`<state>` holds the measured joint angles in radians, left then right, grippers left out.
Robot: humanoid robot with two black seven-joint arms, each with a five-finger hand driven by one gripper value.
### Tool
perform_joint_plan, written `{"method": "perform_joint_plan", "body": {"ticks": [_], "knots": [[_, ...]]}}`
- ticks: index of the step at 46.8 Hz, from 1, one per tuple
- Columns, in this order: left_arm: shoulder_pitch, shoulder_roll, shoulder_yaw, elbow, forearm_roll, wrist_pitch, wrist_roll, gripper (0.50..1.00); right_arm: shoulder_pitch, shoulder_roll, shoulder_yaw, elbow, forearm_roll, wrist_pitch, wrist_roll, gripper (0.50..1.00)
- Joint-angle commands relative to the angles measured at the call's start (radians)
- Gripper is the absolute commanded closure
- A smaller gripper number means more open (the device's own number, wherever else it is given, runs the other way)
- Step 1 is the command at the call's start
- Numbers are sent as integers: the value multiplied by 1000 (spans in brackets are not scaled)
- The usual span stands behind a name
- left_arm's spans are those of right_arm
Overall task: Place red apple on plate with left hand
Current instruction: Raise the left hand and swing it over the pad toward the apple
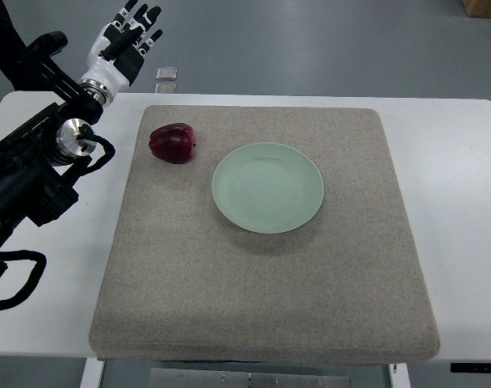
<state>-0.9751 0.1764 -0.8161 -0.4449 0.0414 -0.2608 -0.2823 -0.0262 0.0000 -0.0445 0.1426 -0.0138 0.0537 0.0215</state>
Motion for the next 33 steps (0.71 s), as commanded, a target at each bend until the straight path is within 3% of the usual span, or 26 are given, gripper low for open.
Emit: {"method": "perform_joint_plan", "body": {"ticks": [1,15,33], "knots": [[1,0,0,0,0,0,0,508,0,0,0,0,0,0,0,536],[12,-2,-118,8,-38,2,-18,508,0,0,0,0,0,0,0,536],[-7,2,-52,8,-9,15,-9,512,0,0,0,0,0,0,0,536]]}}
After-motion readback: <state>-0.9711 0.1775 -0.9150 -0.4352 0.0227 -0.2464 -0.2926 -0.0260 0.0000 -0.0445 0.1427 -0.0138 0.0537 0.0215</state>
